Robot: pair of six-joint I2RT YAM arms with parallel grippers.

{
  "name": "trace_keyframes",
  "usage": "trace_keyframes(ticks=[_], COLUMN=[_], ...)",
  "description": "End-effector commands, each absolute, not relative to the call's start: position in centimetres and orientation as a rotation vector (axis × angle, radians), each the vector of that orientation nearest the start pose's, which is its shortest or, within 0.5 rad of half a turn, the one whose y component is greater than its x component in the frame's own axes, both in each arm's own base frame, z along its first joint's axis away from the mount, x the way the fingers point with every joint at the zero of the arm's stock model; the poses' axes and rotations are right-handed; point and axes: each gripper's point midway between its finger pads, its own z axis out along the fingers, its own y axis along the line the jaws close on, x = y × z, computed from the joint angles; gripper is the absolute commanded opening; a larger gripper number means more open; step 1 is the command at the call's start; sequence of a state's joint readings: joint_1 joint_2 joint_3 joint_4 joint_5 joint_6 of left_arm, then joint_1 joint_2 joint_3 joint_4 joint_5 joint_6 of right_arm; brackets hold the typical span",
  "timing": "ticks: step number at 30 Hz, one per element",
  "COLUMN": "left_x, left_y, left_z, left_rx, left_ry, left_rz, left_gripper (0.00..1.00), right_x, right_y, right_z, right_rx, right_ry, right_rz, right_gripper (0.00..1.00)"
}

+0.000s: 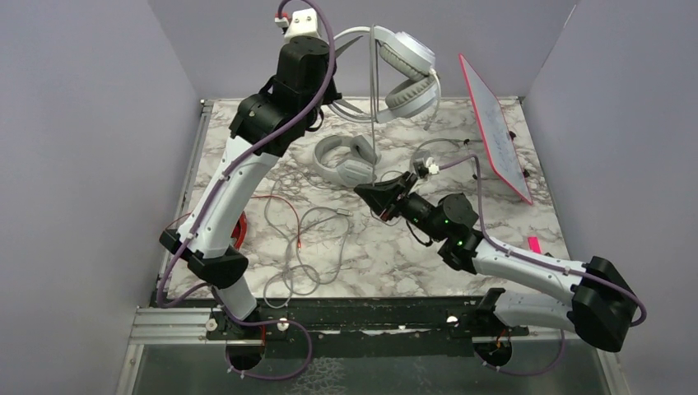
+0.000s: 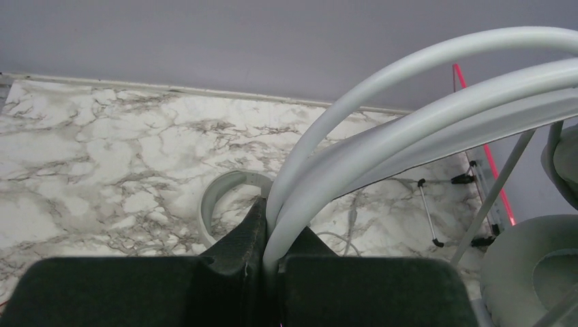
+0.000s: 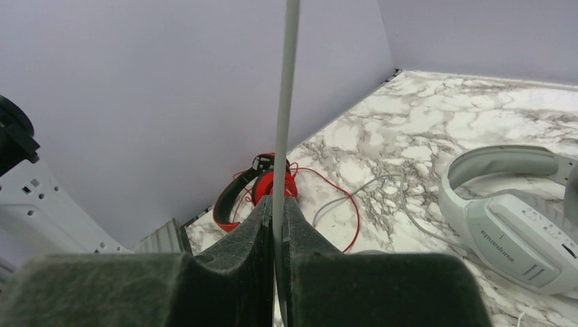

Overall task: Wrap the headphones
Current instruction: Wrap the headphones cable around the headphones.

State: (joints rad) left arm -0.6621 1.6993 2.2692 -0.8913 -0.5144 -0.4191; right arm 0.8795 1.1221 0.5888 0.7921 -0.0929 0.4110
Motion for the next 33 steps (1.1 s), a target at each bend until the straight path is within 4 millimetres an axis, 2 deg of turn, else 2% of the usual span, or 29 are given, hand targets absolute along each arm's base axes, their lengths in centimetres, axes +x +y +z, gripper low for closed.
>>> trace_keyframes(ticks=[1, 9, 15, 20, 22, 24, 29, 33], left_x=[37.0, 35.7, 33.8, 32.2, 31.8, 31.6, 30.8, 30.2], left_y=[-19.7, -19.5, -19.0, -18.9, -18.8, -18.4, -17.6, -17.1], left_z=[54.0, 55.2, 56.3, 57.3, 57.3, 57.1, 57.8, 57.9], left_rx=[-0.249, -0.242, -0.228, -0.2, -0.191, -0.193, -0.184, -0.16], left_ry=[1.595, 1.575, 1.557, 1.541, 1.547, 1.552, 1.539, 1.548], left_rz=[-0.472, -0.528, -0.588, -0.643, -0.646, -0.633, -0.617, -0.603], left_gripper=[0.0, 0.0, 0.0, 0.0, 0.0, 0.0, 0.0, 0.0], right_x=[23.0, 23.9, 24.8, 25.8, 26.2, 26.6, 27.4, 27.4], right_y=[33.1, 33.3, 34.5, 34.7, 34.4, 34.1, 31.2, 27.7], right_z=[29.4, 27.8, 25.6, 24.4, 24.1, 23.5, 20.6, 17.9], right_rx=[-0.383, -0.351, -0.424, -0.464, -0.475, -0.477, -0.405, -0.365], right_ry=[1.36, 1.384, 1.424, 1.435, 1.432, 1.445, 1.516, 1.584], right_rz=[1.148, 1.124, 1.168, 1.184, 1.193, 1.204, 1.174, 1.105], right_gripper=[0.12, 0.09, 0.18, 0.19, 0.17, 0.1, 0.01, 0.0])
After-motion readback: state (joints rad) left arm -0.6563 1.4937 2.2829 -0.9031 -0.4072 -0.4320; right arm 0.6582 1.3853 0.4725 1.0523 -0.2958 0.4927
